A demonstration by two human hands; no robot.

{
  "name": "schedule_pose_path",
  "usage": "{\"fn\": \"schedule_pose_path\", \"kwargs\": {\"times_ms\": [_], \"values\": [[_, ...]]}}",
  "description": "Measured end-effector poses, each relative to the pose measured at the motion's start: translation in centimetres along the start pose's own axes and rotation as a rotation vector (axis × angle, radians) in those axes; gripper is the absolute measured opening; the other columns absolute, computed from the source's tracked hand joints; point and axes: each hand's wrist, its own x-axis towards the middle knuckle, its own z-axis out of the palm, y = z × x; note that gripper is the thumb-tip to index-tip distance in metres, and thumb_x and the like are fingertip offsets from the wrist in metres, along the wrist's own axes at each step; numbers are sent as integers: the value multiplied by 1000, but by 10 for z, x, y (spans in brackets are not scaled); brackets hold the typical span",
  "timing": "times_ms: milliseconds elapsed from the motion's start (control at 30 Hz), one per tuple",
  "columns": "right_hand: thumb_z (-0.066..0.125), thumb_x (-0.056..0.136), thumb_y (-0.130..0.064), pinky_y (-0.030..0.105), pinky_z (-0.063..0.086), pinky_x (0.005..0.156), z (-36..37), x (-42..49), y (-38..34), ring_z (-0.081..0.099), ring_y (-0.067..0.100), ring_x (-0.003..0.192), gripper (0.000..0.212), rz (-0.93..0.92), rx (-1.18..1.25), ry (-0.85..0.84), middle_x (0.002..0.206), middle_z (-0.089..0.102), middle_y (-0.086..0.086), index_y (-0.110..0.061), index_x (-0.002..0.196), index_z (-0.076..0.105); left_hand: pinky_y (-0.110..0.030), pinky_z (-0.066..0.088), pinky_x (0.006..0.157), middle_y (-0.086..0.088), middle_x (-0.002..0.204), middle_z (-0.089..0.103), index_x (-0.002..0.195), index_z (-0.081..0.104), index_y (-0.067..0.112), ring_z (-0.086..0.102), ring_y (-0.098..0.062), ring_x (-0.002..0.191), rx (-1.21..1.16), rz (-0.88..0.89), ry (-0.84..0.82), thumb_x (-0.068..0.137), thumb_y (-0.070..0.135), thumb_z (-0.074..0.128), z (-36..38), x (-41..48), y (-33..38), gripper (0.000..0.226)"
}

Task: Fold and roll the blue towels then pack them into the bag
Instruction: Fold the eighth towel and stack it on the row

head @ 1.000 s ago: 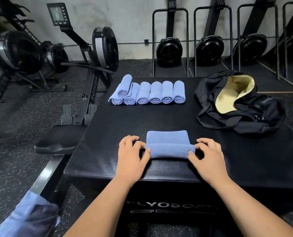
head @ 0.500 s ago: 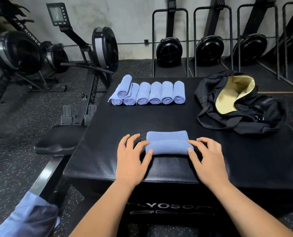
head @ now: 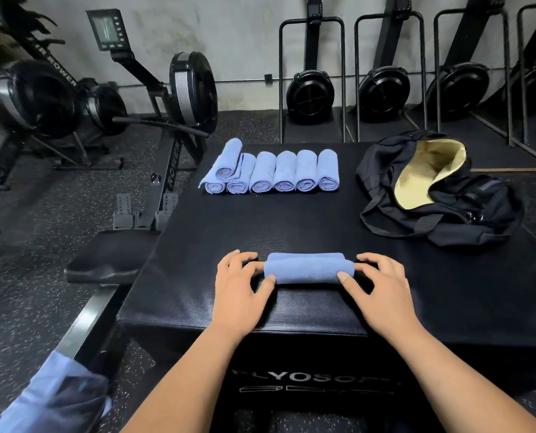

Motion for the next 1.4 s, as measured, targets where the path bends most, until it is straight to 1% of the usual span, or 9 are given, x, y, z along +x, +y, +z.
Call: {"fn": "schedule_pose_path", "kwargs": {"times_ms": [200,333,433,600,833,1000,1167,1267,1400], "values": [[68,84,-66,42,40,107,1,3,1,42,7,126,31,52,115,4,118,62,-27,-36,77,74,-36,27,120,23,129,59,69,59,43,29,-8,143,-82,-49,-16,86,61,57,-2,0,1,25],[71,84,-64,30,40,97,-3,4,-4,46,8,121,28,97,152,27,114,63,-27,-42,101,74,-23,23,115,20,120,60,86,64,44,37,-16,139,-51,-74,65,82,69,61,2,5,-1,25],[73,87,-58,30,39,103,-5,10,-8,43,3,123,38,121,209,19,119,64,-32,-55,124,66,-9,19,106,23,109,62,94,63,40,45,-15,126,-73,-106,130,80,67,67,2,10,0,30],[65,91,-62,50,47,105,1,11,-4,56,11,120,24,100,167,18,111,69,-20,-60,114,70,-18,23,105,17,113,59,101,62,39,42,-15,124,-29,-106,152,85,59,75,4,10,3,29],[61,93,-63,35,32,103,1,12,-12,46,3,122,20,128,69,-43,111,66,-21,-51,107,69,-38,36,105,1,112,60,113,64,28,46,-27,118,258,-125,213,87,60,73,3,16,23,42],[73,88,-56,37,41,97,-12,11,-26,51,7,109,14,136,72,-75,96,64,-21,-45,92,65,-40,42,94,-1,124,58,131,55,29,49,-28,117,303,-235,172,94,66,60,-11,14,51,52],[71,86,-56,42,52,87,-20,11,-40,61,16,94,19,199,61,-167,82,67,-19,-40,84,61,-40,45,95,3,123,62,138,48,29,54,-26,115,243,-314,24,95,63,61,-23,9,46,56],[66,87,-53,42,52,93,-20,12,-60,62,21,102,16,214,-17,-250,89,69,-16,-39,94,62,-40,44,97,8,119,64,141,46,32,53,-24,119,123,-355,-102,95,56,65,-26,7,45,56],[62,89,-53,38,52,99,-15,6,-89,62,19,119,44,202,-52,-350,126,70,-15,-48,133,61,-38,46,103,15,108,66,143,46,41,58,-19,119,-91,-366,-185,95,45,70,-30,4,47,54]]}}
